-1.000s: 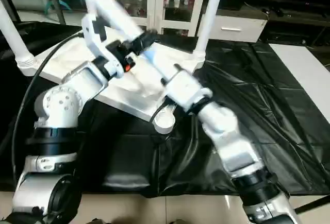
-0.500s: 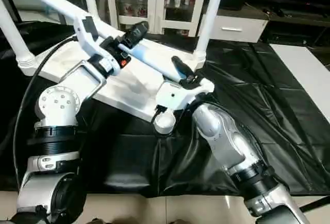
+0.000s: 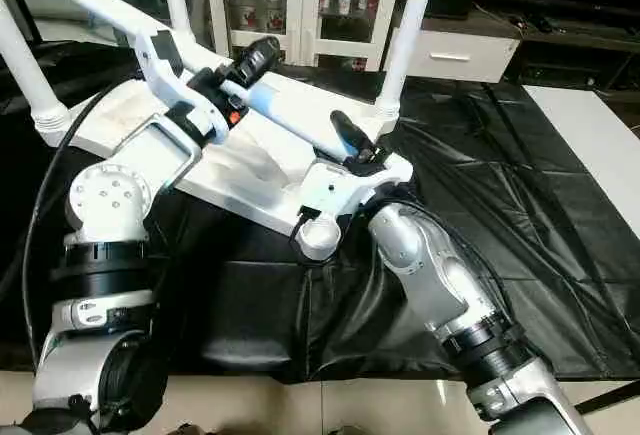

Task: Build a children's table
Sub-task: Pick table leg

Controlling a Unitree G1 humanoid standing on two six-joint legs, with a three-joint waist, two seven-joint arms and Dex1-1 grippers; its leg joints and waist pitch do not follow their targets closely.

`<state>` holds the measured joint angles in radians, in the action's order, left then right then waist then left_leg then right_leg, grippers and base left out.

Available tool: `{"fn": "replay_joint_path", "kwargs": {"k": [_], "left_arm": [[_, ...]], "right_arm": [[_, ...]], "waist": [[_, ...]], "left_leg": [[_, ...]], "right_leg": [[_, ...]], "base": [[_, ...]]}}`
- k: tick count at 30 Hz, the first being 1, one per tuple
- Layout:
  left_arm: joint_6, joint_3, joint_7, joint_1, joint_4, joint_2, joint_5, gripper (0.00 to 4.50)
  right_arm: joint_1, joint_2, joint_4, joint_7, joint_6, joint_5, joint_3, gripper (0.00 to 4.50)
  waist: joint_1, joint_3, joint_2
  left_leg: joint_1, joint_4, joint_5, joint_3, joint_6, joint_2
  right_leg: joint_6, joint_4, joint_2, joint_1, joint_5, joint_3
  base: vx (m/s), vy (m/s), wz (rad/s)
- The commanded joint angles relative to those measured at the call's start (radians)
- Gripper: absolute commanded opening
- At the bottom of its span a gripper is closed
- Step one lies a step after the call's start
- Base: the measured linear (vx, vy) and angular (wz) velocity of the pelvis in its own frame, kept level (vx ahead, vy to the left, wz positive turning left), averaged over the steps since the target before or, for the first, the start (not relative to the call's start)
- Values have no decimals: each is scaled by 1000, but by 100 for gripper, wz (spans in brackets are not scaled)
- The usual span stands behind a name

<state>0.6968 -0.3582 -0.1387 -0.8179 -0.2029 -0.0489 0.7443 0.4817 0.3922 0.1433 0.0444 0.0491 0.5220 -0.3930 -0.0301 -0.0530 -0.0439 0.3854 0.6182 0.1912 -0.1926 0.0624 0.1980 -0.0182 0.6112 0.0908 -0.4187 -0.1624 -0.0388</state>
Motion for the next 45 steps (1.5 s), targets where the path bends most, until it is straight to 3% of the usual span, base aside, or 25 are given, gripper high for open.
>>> {"fn": "replay_joint_path", "kwargs": {"k": [1,8,9,12,13,16,23,25,35,45], "left_arm": [[1,2,13,-18,-3,-1,8,450],[-3,-2,17,-21,-4,6,10,450],[-2,-3,18,-20,-2,6,11,450],[-3,-4,21,-21,-1,8,14,450],[-3,-4,23,-22,0,8,15,450],[-2,-1,25,-21,1,9,17,450],[12,37,2,-9,14,26,-6,433],[15,51,-4,-3,14,30,-18,416],[10,65,-7,11,14,34,-21,336],[-15,51,5,-1,-10,34,-33,267]], "right_arm": [[21,-4,14,-4,12,4,21,182],[23,-18,19,1,29,-22,31,182],[22,-21,20,2,32,-27,35,217],[25,-26,24,3,34,-34,46,217],[26,-27,27,3,35,-35,49,256],[28,-29,34,2,39,-33,56,261],[32,-31,42,-3,35,-23,60,322],[32,-34,44,1,38,-28,64,287],[29,-39,48,23,42,-50,73,193],[32,-37,49,28,46,-53,80,175]], "waist": [[4,73,3],[5,72,3],[4,72,5],[5,73,4],[4,73,4],[4,73,3],[5,74,5],[5,73,5],[4,74,3],[4,74,4]], "left_leg": [[-20,-67,179,5,-19,11],[-21,-67,189,4,-18,12],[-21,-67,190,5,-17,11],[-20,-67,185,5,-18,11],[-20,-67,182,5,-19,11],[-20,-66,178,4,-21,10],[-21,-67,178,4,-18,11],[-22,-67,178,4,-19,11],[-21,-67,177,4,-20,11],[-21,-66,173,4,-20,11]], "right_leg": [[182,-56,16,53,-97,25],[181,-57,16,52,-109,24],[180,-57,16,53,-109,24],[181,-56,15,53,-97,24],[182,-55,16,54,-93,24],[184,-55,16,54,-90,25],[186,-54,15,53,-88,24],[186,-54,15,53,-88,24],[187,-54,16,54,-93,25],[188,-54,16,54,-89,25]], "base": [[0,0,0],[0,0,0],[0,0,0],[0,0,0],[0,0,0],[0,0,0],[0,0,0],[0,0,0],[0,0,0],[0,0,0]]}}
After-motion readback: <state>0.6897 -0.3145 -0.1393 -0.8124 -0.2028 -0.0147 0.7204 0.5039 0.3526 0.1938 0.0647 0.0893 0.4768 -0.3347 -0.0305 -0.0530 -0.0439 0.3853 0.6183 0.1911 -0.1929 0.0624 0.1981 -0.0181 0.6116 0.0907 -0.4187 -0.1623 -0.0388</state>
